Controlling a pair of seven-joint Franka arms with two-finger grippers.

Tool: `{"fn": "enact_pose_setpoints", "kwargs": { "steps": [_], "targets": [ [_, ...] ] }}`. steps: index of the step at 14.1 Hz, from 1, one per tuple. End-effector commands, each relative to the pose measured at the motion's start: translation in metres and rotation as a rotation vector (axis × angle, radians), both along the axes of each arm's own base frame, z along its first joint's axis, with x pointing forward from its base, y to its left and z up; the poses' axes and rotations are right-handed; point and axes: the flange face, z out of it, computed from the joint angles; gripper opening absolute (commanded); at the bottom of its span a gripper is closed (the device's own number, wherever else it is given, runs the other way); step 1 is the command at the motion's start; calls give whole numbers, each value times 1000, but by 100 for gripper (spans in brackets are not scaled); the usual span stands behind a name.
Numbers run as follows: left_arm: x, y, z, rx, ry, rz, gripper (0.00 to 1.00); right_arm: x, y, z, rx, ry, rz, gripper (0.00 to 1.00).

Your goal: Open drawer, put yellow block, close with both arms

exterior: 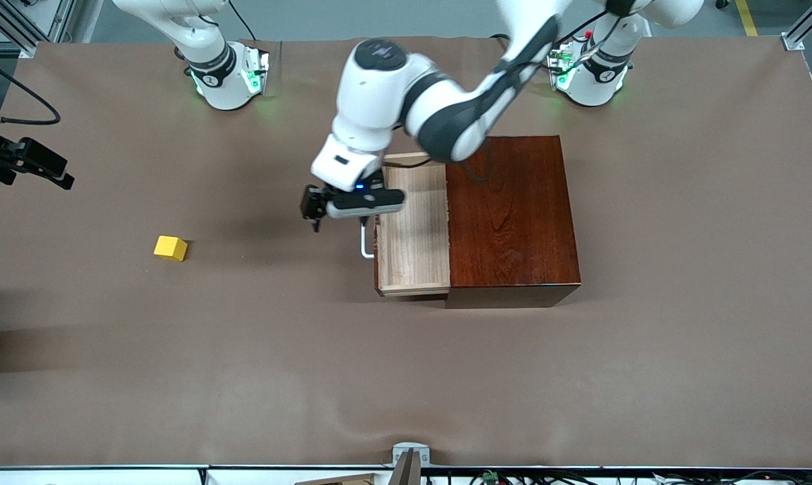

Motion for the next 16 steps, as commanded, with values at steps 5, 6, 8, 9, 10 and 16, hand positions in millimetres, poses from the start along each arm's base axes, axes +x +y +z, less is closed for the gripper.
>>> {"fn": "enact_pose_setpoints", "kwargs": {
  "steps": [5, 6, 8, 9, 10, 16],
  "targets": [
    [74, 157, 57, 124, 111, 143, 100, -2, -40, 2, -3, 0, -61, 100],
    [86, 180, 60, 118, 135, 146, 100, -4, -57, 2, -2, 1, -76, 100],
    [101, 228, 68, 139, 172, 150, 100, -6, -67, 1, -2, 1, -62, 100],
    [105, 251, 69, 160, 190, 155, 100, -6, -69, -3, -2, 5, -65, 100],
    [107, 272, 71, 172, 194, 158, 100, -5, -70, -10, 0, 16, -67, 100],
    [110, 388, 73, 234, 213, 142, 100, -8, -58, -141, 10, 93, -47, 100]
  ]
}}
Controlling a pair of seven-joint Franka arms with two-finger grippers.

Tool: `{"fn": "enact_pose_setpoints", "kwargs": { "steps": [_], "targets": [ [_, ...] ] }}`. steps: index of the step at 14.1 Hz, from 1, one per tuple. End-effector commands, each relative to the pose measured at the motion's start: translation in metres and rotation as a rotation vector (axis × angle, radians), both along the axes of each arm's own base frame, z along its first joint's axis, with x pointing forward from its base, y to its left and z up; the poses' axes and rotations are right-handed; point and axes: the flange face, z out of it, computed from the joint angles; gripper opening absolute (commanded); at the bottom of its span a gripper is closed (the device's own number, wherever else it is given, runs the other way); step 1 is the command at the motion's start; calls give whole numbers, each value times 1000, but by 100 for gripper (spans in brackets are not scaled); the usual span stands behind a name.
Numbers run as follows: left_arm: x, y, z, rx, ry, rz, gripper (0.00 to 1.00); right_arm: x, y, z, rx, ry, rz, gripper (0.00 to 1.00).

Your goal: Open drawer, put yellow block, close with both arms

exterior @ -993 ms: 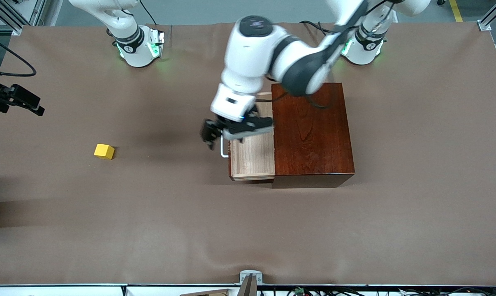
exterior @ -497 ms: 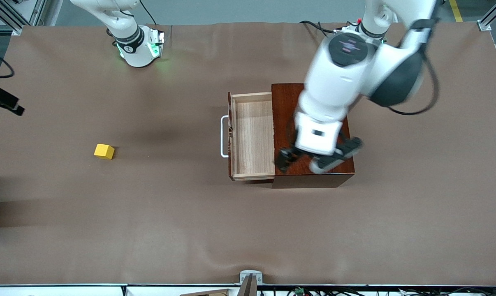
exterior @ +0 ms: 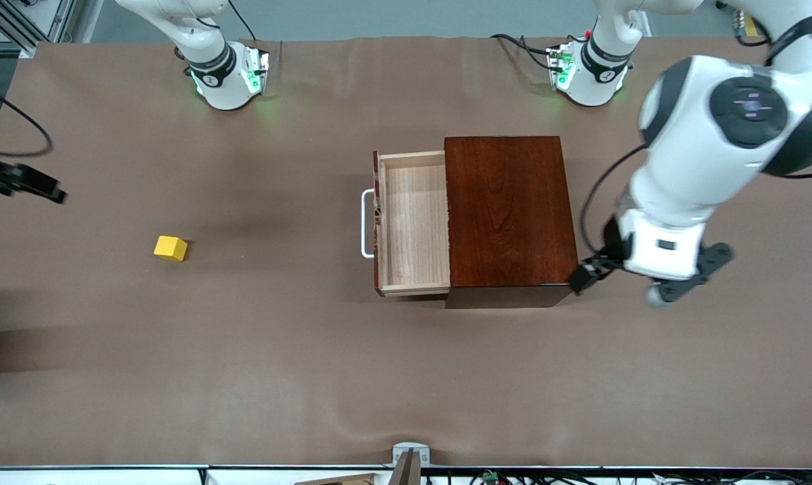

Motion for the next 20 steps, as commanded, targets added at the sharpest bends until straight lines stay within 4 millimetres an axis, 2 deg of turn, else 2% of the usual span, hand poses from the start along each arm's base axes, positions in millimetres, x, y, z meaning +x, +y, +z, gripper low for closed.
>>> {"fn": "enact_pose_setpoints", "kwargs": {
  "steps": [1, 5, 6, 8, 10, 13, 18, 20],
  "targets": [
    [-22, 42, 6, 15, 25, -35, 100, -14, 5, -67, 3, 8, 12, 100],
    [-46, 93, 9, 40, 52, -142, 100, -37, 6, -155, -10, -36, 33, 100],
    [-53, 101, 10, 42, 57, -171, 100, -42, 4, -177, -11, -41, 33, 100],
    [-66, 116, 12, 55, 61, -227, 100, -41, 4, -214, -10, -16, 33, 100],
    [-82, 124, 14, 71, 70, -300, 100, -41, 4, -243, -12, -16, 33, 100],
    [-94, 139, 22, 88, 102, -381, 100, -50, 4, -282, -28, -83, 30, 100],
    [-102, 136, 39, 98, 159, -553, 100, -49, 3, -333, -38, -105, 30, 100],
    [-105, 137, 44, 99, 183, -619, 100, -51, 3, -344, -37, -93, 29, 100]
  ]
}}
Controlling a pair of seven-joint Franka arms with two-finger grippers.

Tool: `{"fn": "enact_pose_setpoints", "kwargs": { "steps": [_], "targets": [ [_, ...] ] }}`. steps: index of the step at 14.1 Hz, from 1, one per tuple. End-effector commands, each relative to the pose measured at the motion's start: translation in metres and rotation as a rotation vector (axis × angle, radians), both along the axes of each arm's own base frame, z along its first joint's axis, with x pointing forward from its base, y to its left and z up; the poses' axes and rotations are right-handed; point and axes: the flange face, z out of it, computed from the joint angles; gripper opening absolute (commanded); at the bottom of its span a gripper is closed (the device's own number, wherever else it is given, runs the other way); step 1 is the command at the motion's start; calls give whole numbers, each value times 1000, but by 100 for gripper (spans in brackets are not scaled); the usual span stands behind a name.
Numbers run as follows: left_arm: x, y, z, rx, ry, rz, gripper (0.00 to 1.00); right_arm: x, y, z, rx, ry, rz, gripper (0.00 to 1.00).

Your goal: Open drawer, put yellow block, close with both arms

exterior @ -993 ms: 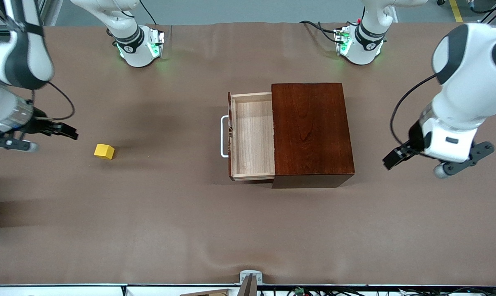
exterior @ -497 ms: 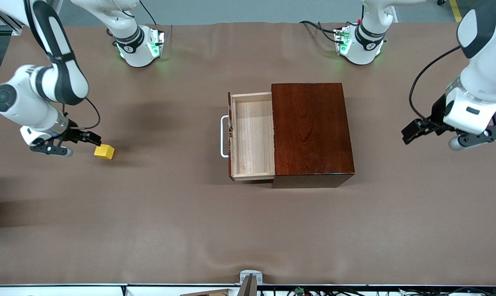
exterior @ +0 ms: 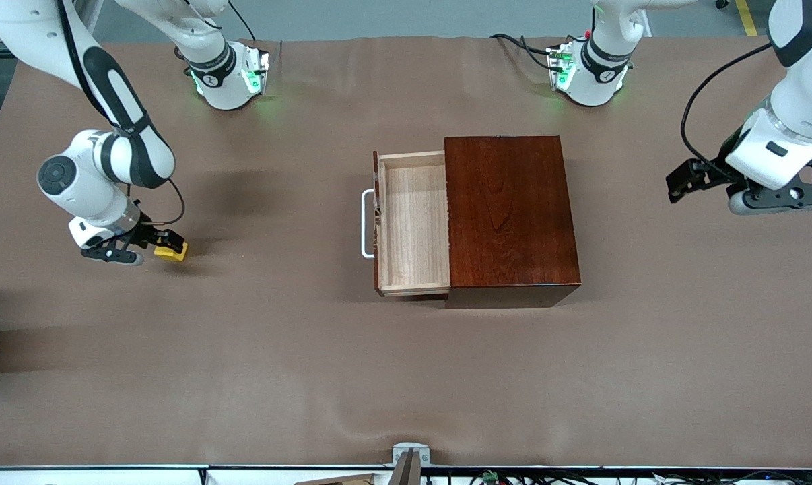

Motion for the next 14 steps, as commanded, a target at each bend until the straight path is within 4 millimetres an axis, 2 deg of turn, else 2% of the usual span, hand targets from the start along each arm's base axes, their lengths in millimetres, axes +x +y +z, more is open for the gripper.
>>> {"fn": "enact_pose_setpoints", "kwargs": {
  "steps": [1, 3, 4, 7, 8, 10, 11, 14],
  "targets": [
    [-6, 1, 18, -17, 14, -73, 100, -4, -3, -10, 1, 7, 5, 100],
    [-9, 1, 26, -21, 42, -77, 100, -5, -2, -14, 4, 22, 2, 100],
    [-8, 1, 29, -22, 41, -72, 100, -6, -3, -15, 5, 27, -7, 62],
    [5, -5, 29, -26, 33, -70, 100, -4, -2, -10, 10, 38, -13, 10],
    [6, -7, 32, -25, 25, -68, 100, -3, -1, -5, 12, 43, -13, 4],
    [7, -9, 31, -18, 25, -71, 100, 5, 1, 29, 10, 14, -6, 4],
    [8, -8, 29, -20, 29, -68, 100, 11, 2, 58, 12, 3, -4, 4],
    [8, -7, 31, -25, 21, -67, 100, 35, 6, 171, 29, 56, 11, 4]
  ]
}}
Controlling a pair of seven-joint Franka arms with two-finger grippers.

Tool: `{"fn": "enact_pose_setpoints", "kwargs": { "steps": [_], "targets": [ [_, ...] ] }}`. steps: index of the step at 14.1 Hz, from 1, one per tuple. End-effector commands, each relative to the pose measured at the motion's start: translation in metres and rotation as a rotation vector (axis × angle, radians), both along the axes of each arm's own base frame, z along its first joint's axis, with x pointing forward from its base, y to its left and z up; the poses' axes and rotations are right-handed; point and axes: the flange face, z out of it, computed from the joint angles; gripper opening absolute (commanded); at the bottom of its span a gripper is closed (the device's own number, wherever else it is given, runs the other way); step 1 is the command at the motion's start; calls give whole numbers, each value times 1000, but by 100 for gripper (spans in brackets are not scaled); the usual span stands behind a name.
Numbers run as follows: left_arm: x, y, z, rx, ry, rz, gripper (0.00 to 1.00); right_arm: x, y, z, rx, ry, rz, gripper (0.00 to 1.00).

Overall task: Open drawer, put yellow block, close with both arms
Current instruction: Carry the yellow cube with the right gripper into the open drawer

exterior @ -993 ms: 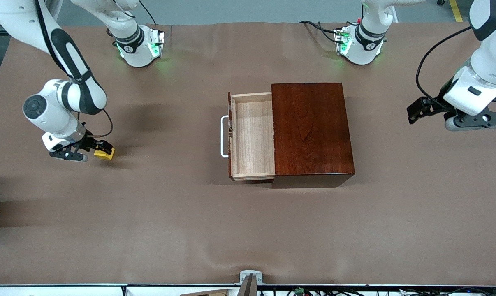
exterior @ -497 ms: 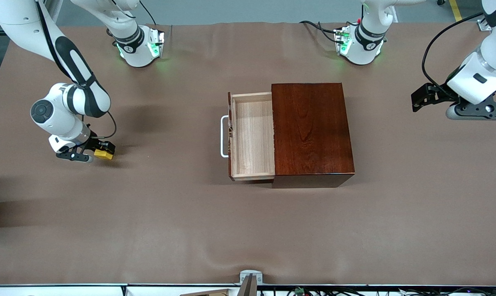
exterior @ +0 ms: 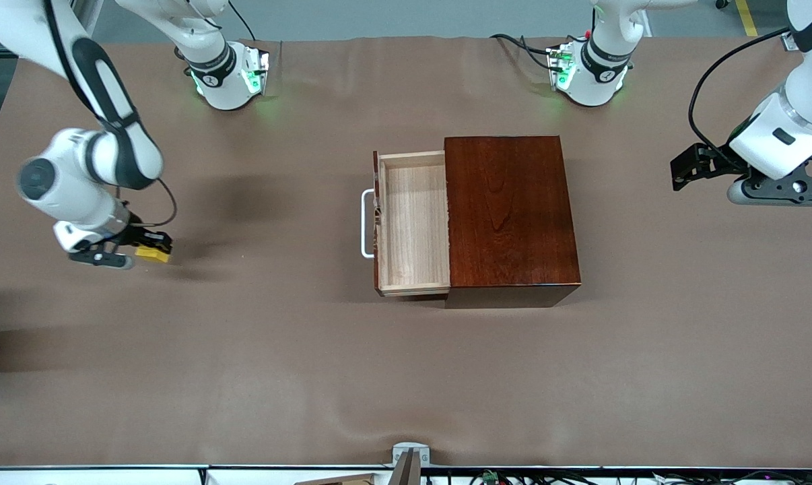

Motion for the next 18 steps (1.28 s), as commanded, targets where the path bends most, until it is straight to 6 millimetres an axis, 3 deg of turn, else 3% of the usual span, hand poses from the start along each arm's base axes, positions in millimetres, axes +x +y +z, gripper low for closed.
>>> {"fn": "enact_pose_setpoints", "kwargs": {
  "steps": [1, 4, 6, 8, 9, 12, 15, 18],
  "targets": [
    [1, -4, 8, -19, 0, -5, 100, 16, 6, 121, 18, 37, 9, 4],
    [3, -3, 14, -25, -16, -3, 100, 39, 13, 230, 28, 61, 26, 4],
    [2, -3, 15, -26, -19, -3, 100, 43, 38, 270, 25, 50, 15, 4],
    [3, -3, 16, -27, -22, -4, 100, 49, 92, 291, 20, 12, -1, 4],
    [3, -3, 16, -27, -22, -4, 100, 51, 120, 297, 21, 1, -24, 4],
    [3, -3, 16, -29, -28, -4, 100, 65, 233, 300, 67, -7, -104, 3],
    [4, -3, 15, -38, -27, -2, 100, 65, 363, 278, 73, 24, -121, 0],
    [4, -2, 17, -44, -32, 1, 100, 56, 472, 249, 88, 7, -139, 0]
  ]
}}
